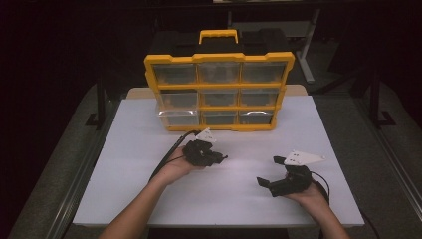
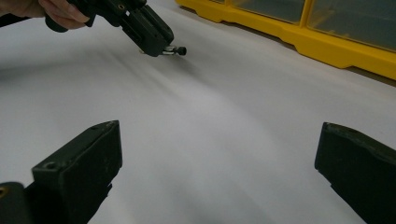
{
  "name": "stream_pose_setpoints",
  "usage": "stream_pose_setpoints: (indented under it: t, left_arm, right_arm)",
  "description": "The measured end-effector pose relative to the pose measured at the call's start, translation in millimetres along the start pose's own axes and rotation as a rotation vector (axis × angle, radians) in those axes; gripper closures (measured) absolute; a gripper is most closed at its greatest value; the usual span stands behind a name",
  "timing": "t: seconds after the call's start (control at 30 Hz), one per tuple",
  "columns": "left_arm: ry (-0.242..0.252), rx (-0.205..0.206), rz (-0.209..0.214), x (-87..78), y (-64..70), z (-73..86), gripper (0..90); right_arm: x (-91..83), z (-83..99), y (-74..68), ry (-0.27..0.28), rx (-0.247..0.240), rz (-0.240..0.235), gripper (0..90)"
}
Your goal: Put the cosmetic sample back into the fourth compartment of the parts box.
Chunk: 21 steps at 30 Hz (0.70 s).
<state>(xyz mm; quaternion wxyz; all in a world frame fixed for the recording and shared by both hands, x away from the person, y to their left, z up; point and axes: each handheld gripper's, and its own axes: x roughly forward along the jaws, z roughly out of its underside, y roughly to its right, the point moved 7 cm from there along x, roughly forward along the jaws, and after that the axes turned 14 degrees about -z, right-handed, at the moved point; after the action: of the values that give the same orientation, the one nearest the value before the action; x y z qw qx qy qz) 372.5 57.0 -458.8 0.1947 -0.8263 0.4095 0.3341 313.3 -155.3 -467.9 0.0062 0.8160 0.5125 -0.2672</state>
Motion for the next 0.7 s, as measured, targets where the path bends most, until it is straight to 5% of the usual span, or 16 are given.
stream_pose_setpoints:
  t: [0.33, 0.57, 0.6, 0.7]
  left_arm:
    - [0.010, 0.010, -0.002, -19.6, -9.2, -0.3, 81.0]
    - [0.020, -0.023, -0.002, -29.3, -14.0, 0.3, 81.0]
    - [0.002, 0.008, -0.004, -31.6, -17.0, 2.2, 81.0]
    - [0.008, -0.001, -0.006, -34.1, -18.6, 2.6, 81.0]
  right_arm:
    - [0.1, 0.0, -0.1, 0.000, 0.000, 0.000, 0.3]
    - [0.3, 0.1, -0.2, -0.001, 0.001, -0.001, 0.3]
    - [0.4, 0.2, -0.1, -0.002, 0.000, -0.001, 0.3]
    - [0.3, 0.1, 0.2, -0.001, 0.000, -0.002, 0.3]
